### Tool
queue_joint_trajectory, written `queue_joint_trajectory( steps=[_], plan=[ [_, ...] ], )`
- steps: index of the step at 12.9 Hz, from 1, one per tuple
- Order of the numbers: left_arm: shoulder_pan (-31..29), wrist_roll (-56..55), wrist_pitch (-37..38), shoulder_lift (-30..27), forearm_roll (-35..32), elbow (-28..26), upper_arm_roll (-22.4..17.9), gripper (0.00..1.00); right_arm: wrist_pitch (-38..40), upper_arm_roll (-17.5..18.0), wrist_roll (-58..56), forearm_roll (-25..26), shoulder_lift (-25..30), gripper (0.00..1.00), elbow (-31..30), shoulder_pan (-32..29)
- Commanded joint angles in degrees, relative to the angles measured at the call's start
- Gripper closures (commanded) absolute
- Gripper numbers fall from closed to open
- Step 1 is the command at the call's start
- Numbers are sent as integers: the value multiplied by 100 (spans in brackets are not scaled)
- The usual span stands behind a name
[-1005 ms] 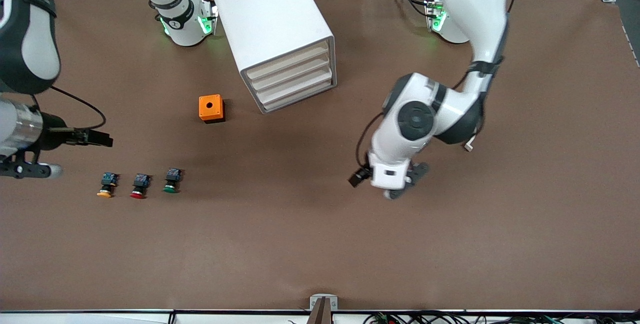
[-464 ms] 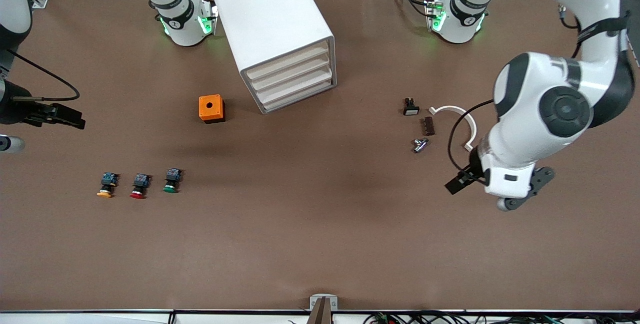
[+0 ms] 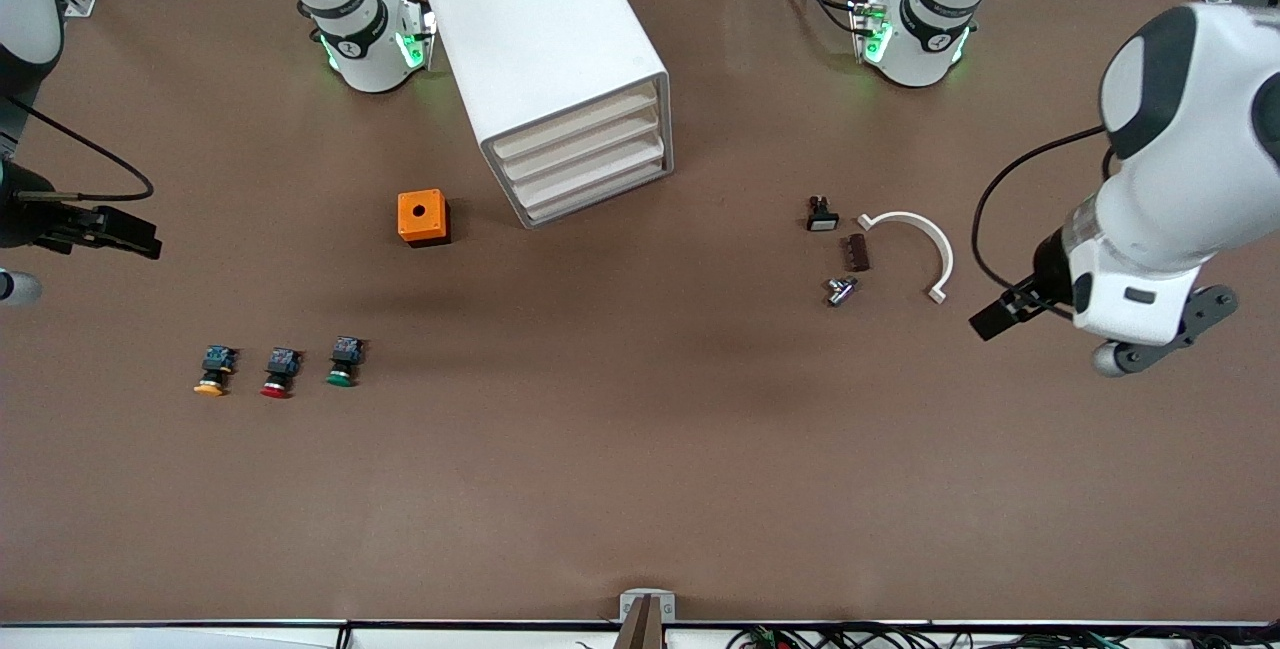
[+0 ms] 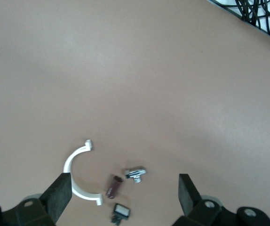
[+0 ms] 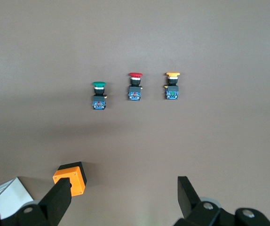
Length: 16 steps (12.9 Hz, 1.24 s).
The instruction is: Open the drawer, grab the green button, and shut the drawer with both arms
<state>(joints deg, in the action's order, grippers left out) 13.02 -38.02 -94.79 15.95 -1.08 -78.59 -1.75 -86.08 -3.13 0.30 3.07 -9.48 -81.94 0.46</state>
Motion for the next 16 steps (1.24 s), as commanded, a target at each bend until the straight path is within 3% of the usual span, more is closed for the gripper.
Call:
queue_joint_trajectory(
  steps=[1,5,10,13,16],
  plan=[
    [-176,688,302,-434,-139,-183,79,0,424,58,22,-86,-19,0,337,24],
    [-720,1777,497,-1075,-86,-559,219,0,680,-4,22,-588,245,0,319,-46],
    [-1634,2474,497,-2094,-59,-1605,1149,0,681,5,-66,-650,246,0,328,-204],
    [-1610,2694,488,-2465,-51,-2020,1213,0,794,5,13,-562,280,0,302,-310],
    [-1609,2835,637,-2465,-59,-2003,1248,0,865,5,14,-570,499,0,258,-310]
  ],
)
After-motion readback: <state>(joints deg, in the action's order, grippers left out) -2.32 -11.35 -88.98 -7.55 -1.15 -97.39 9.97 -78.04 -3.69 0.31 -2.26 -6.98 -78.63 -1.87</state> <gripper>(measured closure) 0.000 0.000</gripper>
